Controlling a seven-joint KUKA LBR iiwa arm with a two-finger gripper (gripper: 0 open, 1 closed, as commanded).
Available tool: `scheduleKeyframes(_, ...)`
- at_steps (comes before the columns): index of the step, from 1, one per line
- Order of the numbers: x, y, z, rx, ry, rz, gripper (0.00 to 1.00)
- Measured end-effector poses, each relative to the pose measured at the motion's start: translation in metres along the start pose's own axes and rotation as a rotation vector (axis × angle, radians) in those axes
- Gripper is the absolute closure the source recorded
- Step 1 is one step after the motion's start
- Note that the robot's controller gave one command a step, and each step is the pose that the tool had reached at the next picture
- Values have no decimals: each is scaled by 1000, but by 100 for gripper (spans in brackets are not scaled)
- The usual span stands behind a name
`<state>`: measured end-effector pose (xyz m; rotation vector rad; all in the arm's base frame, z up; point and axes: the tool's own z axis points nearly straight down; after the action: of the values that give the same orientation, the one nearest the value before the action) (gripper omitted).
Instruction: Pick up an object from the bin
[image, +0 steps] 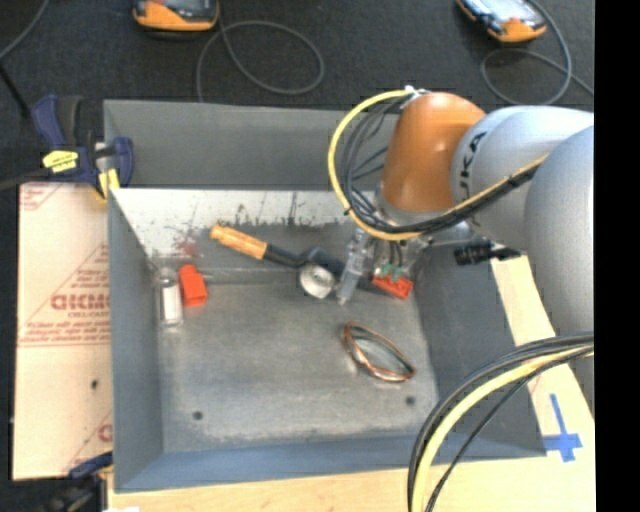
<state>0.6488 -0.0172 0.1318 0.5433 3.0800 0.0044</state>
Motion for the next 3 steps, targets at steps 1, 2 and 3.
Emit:
scheduleKeyframes(1, -1, 0, -11, -1, -3, 0, 100)
scheduleKeyframes(2, -1, 0, -17, -1, -4, -1, 100)
scheduleKeyframes(3, -1, 0, -24, -1, -3, -1, 100)
